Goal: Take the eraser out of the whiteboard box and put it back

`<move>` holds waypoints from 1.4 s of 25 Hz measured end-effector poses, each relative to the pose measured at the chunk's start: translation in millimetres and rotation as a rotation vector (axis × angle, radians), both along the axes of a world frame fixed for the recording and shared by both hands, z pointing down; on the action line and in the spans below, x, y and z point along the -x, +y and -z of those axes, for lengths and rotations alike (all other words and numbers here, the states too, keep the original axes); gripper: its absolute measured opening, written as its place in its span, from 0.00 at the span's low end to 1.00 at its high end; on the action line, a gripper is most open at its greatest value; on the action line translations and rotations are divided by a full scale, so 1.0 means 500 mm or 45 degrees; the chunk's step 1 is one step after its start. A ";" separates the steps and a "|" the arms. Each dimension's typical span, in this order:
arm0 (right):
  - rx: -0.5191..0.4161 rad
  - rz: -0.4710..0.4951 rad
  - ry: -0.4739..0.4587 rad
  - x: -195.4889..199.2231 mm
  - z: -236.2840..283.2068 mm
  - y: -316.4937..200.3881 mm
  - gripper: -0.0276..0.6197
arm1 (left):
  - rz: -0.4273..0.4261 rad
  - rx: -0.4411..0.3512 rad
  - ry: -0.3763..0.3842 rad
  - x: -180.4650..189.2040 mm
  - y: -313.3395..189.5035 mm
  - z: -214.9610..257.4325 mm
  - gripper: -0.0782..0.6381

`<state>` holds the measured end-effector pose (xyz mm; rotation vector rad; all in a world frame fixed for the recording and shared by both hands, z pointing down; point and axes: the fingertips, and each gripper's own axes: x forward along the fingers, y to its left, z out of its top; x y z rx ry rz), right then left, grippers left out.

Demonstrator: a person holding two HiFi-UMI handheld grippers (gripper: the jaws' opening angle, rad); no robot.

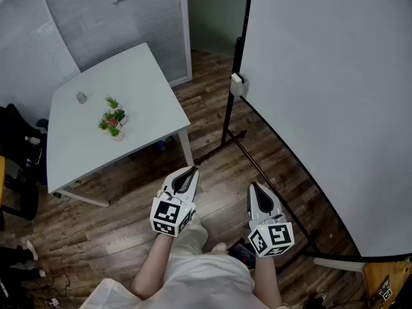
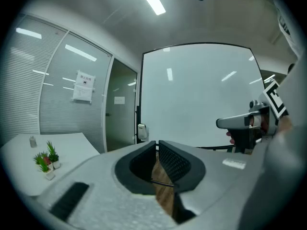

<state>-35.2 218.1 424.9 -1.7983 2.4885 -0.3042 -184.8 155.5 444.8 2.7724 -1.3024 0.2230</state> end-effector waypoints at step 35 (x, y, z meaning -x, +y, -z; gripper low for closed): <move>0.027 0.068 -0.038 -0.104 -0.003 0.007 0.55 | -0.108 0.052 0.158 -0.149 0.004 0.011 0.72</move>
